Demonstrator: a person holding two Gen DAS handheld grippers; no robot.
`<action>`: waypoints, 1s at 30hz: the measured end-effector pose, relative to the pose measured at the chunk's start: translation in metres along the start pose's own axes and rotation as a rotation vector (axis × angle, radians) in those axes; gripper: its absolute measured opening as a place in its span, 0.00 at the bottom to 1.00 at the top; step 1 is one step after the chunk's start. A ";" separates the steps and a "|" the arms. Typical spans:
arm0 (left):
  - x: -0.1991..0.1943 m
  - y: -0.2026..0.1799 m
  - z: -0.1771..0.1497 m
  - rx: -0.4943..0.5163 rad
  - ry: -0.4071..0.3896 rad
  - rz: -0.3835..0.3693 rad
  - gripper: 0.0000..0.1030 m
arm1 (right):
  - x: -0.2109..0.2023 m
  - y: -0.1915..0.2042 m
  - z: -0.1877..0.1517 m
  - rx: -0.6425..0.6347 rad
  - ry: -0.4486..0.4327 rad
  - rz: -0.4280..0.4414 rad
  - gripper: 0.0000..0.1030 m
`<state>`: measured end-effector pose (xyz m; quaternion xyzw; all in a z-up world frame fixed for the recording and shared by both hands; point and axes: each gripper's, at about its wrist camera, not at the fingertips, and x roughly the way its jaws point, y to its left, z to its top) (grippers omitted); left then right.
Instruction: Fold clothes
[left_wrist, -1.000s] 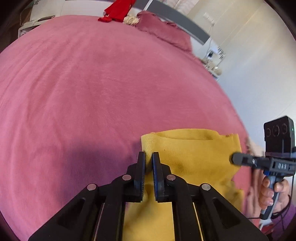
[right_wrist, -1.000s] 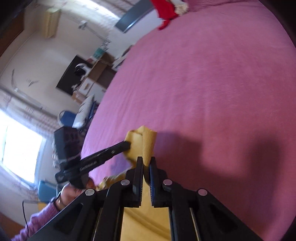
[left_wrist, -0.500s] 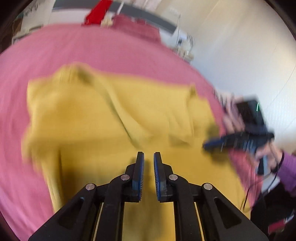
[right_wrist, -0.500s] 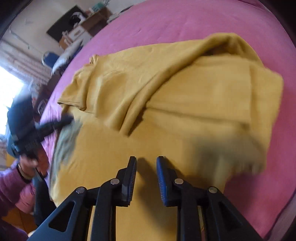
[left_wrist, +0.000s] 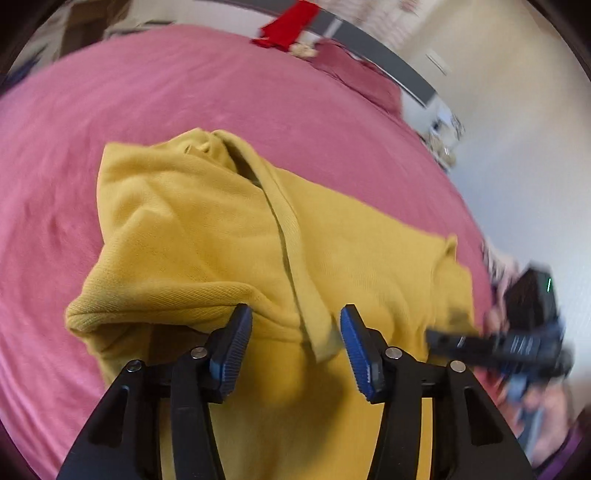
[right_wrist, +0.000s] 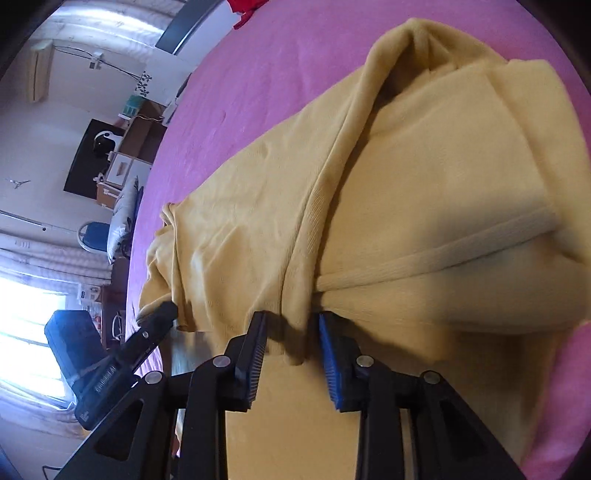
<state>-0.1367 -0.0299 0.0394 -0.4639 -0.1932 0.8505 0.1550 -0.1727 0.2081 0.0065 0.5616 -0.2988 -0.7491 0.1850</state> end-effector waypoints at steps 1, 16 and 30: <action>0.002 -0.001 0.000 -0.003 0.005 0.004 0.53 | 0.001 0.000 0.001 -0.021 -0.006 -0.018 0.21; -0.022 0.017 -0.017 -0.010 0.079 -0.097 0.12 | -0.045 -0.026 -0.012 -0.062 -0.074 -0.045 0.14; 0.001 -0.020 0.009 -0.006 0.115 -0.048 0.06 | -0.047 -0.003 -0.009 -0.092 -0.089 -0.028 0.05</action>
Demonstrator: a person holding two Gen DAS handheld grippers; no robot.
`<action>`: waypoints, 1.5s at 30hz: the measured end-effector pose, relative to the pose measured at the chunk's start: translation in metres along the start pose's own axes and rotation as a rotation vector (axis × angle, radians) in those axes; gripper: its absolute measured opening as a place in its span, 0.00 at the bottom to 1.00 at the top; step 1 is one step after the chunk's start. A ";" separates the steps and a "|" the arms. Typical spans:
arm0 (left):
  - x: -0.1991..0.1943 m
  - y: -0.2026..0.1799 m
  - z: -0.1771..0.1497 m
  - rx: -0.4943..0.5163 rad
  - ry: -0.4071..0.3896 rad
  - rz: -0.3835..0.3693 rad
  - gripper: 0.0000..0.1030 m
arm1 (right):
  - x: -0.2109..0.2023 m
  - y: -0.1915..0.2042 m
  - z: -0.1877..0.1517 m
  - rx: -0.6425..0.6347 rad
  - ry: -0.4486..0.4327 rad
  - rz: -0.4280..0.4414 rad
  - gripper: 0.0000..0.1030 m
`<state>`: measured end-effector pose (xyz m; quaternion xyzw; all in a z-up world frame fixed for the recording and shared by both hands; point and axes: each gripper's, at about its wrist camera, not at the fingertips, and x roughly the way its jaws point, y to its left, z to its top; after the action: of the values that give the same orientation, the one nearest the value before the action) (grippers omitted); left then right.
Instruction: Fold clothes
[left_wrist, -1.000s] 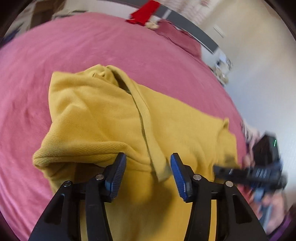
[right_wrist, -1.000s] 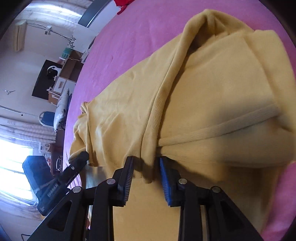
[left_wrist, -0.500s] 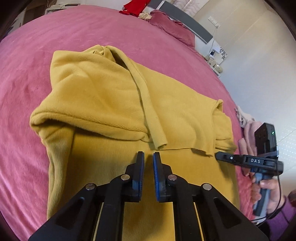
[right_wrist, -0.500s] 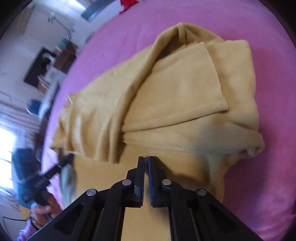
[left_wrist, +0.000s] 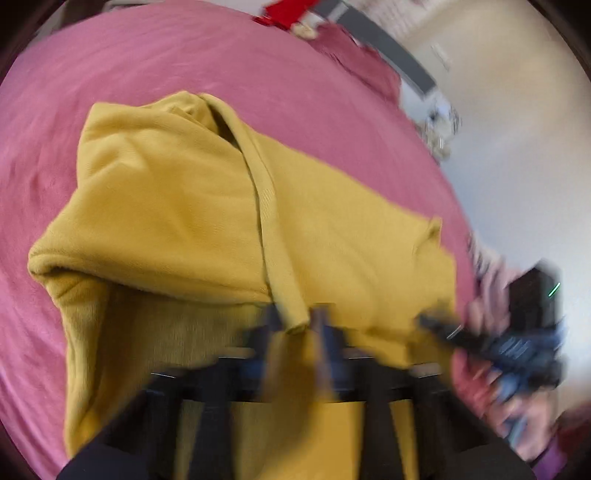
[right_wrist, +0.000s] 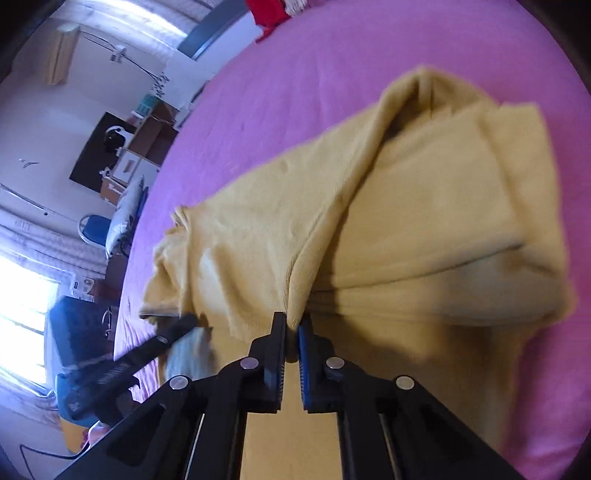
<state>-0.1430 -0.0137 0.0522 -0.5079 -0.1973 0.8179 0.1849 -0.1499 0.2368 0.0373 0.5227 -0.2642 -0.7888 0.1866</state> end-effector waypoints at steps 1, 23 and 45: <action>0.002 -0.001 -0.004 0.006 0.010 -0.001 0.06 | -0.001 -0.003 0.000 -0.005 0.011 -0.013 0.05; 0.058 0.000 0.117 0.221 -0.077 0.246 0.32 | 0.017 -0.004 0.082 -0.047 -0.143 0.111 0.26; -0.118 0.100 -0.110 0.026 0.058 0.003 0.65 | -0.178 -0.136 -0.189 0.225 -0.022 0.076 0.32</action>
<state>-0.0044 -0.1437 0.0461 -0.5293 -0.1804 0.8055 0.1960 0.0903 0.4045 0.0240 0.5211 -0.3727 -0.7524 0.1534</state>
